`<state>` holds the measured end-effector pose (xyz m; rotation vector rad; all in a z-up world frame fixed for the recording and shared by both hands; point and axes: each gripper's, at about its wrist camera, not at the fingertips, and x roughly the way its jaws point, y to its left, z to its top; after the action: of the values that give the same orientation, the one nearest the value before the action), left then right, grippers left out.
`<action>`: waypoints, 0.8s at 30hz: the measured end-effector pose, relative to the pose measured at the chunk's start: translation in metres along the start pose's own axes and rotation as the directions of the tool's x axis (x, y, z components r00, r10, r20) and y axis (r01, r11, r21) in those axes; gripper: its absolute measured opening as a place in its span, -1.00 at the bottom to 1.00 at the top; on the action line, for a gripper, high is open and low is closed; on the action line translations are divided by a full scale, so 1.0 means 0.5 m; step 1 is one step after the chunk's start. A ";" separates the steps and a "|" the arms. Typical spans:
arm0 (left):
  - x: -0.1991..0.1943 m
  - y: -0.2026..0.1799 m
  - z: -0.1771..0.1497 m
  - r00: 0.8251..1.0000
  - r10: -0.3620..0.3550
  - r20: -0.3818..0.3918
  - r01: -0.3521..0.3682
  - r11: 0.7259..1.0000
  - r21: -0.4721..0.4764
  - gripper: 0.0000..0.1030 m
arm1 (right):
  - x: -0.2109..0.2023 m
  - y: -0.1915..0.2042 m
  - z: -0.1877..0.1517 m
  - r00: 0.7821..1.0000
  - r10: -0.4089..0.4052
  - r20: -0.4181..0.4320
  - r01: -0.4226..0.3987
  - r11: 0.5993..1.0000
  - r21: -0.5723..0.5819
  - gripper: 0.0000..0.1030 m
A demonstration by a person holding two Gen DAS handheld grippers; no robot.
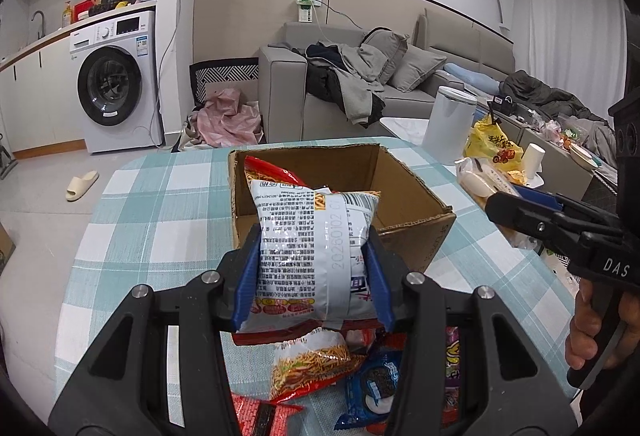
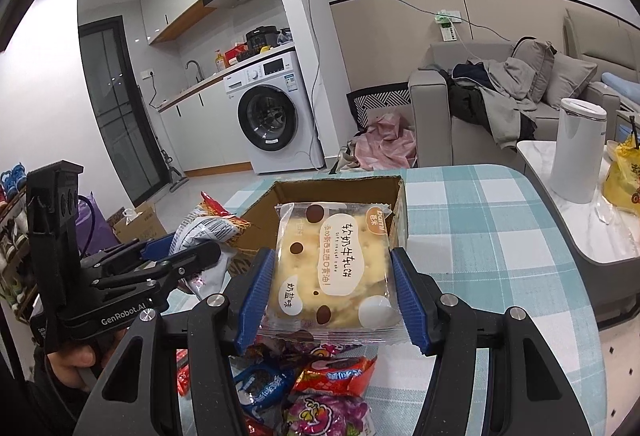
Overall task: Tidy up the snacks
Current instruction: 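Lift both held snacks and carry them over the open cardboard box, then lower both snacks into the box and open both grippers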
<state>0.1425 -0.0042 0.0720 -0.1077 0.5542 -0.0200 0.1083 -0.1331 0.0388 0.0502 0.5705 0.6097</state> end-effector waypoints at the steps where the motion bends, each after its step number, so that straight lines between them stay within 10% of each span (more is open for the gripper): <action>1: 0.005 0.000 0.003 1.000 0.000 -0.002 0.000 1.000 -0.002 -0.13 | 0.005 0.000 0.002 1.000 0.004 -0.002 -0.004 1.000 0.002 0.15; 24: 0.116 0.019 0.064 1.000 0.010 -0.002 -0.010 1.000 -0.015 -0.13 | 0.116 -0.015 0.043 0.999 0.026 -0.035 -0.024 0.998 0.063 0.15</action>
<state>0.2085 0.0054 0.0674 -0.1196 0.5569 -0.0063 0.1622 -0.1048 0.0269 0.1055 0.6246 0.6183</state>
